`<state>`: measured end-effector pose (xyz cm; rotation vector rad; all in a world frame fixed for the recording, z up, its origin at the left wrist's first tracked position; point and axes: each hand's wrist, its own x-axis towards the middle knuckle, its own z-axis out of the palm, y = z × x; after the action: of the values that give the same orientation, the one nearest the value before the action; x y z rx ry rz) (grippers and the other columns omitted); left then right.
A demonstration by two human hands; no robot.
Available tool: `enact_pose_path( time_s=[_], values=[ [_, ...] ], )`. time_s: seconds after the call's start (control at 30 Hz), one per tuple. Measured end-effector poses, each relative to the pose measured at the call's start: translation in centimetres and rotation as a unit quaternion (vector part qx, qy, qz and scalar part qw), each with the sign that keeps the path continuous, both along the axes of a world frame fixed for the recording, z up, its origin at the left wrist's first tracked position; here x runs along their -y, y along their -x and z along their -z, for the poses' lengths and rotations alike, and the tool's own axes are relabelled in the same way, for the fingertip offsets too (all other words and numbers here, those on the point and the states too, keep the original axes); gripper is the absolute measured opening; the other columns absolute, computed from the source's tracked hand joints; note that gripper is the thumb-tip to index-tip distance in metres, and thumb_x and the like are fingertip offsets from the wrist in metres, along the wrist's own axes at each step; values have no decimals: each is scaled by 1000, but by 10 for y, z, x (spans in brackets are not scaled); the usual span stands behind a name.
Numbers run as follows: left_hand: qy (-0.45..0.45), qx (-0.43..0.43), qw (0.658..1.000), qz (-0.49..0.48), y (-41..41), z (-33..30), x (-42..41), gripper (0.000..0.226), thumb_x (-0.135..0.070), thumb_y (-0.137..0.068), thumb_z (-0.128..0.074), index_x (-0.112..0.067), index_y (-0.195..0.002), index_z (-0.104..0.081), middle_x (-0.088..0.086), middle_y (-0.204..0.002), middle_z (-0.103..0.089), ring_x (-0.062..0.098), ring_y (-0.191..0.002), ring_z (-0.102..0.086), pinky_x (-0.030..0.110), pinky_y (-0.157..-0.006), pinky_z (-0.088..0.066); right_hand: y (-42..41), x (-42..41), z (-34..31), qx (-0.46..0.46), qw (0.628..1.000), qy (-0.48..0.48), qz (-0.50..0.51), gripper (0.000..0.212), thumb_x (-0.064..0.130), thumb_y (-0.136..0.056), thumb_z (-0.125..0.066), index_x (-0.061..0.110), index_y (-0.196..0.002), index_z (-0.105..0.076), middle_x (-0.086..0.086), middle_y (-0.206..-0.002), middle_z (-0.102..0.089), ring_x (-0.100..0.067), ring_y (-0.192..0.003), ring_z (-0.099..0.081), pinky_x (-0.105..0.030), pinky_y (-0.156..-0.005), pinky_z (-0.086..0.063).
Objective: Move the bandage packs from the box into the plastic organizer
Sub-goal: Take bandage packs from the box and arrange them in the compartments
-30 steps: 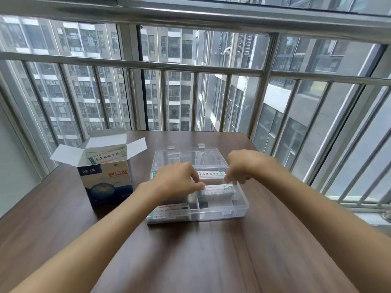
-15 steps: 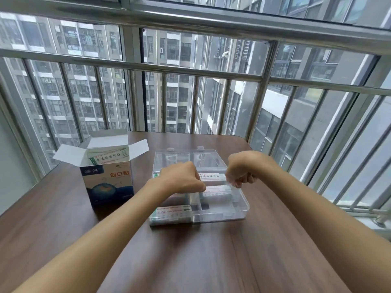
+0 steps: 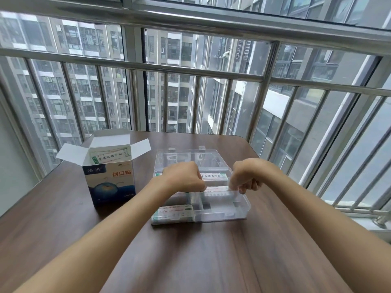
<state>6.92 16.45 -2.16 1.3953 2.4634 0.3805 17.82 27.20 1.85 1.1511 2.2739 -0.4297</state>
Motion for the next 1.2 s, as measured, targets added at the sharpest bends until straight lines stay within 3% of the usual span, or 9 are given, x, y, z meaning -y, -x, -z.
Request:
enact_pose_path(
  time_s=[0.13,0.3,0.53,0.67,0.77,0.87,0.97,1.03,1.2],
  values=[
    [5,0,1000,10,0,-2,1,24,-29,-79,-61,-20,-96,-76,2,-94,-73,21,-83,-62,27,-70,-47,-11,-4,0,-141,981,-120,-64,22,33,-80,-73,11,-75,-71,6,-51,-55,-9,-48,-47,-24,-54,-41],
    [15,-14,1000,23,-3,-5,4,24,-28,-81,-59,-23,-99,-75,1,-100,-72,22,-95,-63,33,-85,-53,-11,-5,9,-183,981,-36,-58,19,24,-83,-70,17,-99,-75,2,-58,-57,-10,-51,-45,-20,-48,-39],
    [-115,-51,992,0,-7,-24,32,22,-36,-90,-55,-33,-103,-73,-11,-86,-68,9,-82,-62,25,-67,-41,-20,-1,-1,-270,961,-29,-60,16,29,-82,-71,20,-95,-75,4,-53,-57,-8,-49,-42,-17,-44,-35],
    [-351,-80,928,-94,9,-40,84,15,-37,-90,-60,-32,-94,-73,-17,-59,-53,2,-57,-50,21,-52,-38,-16,19,-16,-363,927,-19,-94,15,30,-86,-68,21,-97,-73,9,-49,-57,1,-42,-47,-14,-51,-38],
    [-455,-181,848,-202,37,-32,120,13,-33,-89,-62,-29,-98,-71,-9,-79,-64,14,-72,-59,25,-56,-43,3,48,-14,-447,882,-30,-148,20,29,-84,-69,21,-102,-72,14,-62,-61,4,-52,-55,-12,-58,-45],
    [-459,-213,811,-295,65,-12,146,37,-30,-86,-67,-19,-121,-61,8,-118,-57,27,-106,-51,39,-78,-47,32,80,-6,-491,835,-104,-224,45,38,-83,-67,29,-126,-57,6,-103,-61,-6,-92,-56,-28,-85,-48],
    [-427,-76,829,-353,82,5,158,69,-31,-86,-68,-15,-144,-34,11,-142,-39,29,-127,-40,46,-103,-39,60,106,8,-445,805,-230,-319,64,47,-88,-57,35,-145,-29,1,-147,-31,-17,-135,-24,-36,-110,-25],
    [-436,113,831,-327,86,12,161,64,-32,-89,-63,-17,-144,-33,8,-141,-46,25,-124,-48,41,-99,-43,76,117,18,-427,791,-265,-348,60,48,-90,-53,35,-144,-30,-1,-154,-20,-22,-141,-12,-42,-115,-15],
    [-555,248,760,-229,85,20,171,39,-12,-76,-72,-24,-111,-64,-7,-95,-71,10,-89,-66,19,-63,-53,82,119,38,-521,721,-289,-355,9,32,-79,-72,28,-87,-75,-4,-118,-62,-29,-116,-52,-45,-97,-44]
  ],
)
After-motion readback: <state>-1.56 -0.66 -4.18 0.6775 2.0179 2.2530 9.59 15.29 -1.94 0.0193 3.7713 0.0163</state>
